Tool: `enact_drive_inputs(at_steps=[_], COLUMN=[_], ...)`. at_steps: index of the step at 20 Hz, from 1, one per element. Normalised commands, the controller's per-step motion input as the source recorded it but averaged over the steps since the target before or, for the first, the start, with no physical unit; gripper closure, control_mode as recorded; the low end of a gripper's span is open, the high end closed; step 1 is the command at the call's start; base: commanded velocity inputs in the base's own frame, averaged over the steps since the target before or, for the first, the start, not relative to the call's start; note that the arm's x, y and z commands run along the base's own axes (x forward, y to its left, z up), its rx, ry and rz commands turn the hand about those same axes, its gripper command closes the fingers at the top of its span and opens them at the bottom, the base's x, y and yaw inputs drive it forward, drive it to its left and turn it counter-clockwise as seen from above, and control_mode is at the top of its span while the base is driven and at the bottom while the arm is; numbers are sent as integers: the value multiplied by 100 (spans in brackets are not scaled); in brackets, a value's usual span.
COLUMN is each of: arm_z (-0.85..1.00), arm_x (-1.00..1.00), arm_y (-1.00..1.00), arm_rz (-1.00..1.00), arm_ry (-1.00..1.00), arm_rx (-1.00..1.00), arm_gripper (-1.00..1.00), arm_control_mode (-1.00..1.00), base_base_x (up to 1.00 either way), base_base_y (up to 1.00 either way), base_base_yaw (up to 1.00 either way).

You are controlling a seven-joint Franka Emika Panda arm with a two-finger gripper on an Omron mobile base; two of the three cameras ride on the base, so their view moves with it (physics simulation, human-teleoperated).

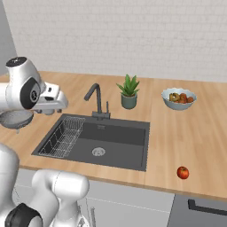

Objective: Put the colander in the sink, put the apple in the colander, and turn on the sink faucet and pour water over the colander.

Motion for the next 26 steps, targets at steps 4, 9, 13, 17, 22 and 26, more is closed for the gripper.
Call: enact_drive_inputs(at_steps=[4,9,13,17,22,26], arm_z=[-8,-25,-19,-14,-16,-28], arm_x=[-28,-1,2,23,41,46], arm_y=[98,92,79,81,57,37], arm_rz=[0,0,0,-6,-8,-9], arm_ry=[-8,0,0,0,0,0], arm_rx=[-6,0,2,2,11,15], arm_gripper=[-100,-100,-100,-100,-100,-100], arm_control_mode=[-100,-100,-100,-100,-100,-100], base_base_x=[0,0,0,0,0,0], base_base_y=[0,0,0,0,0,0], base_base_yaw=[0,0,0,0,0,0])
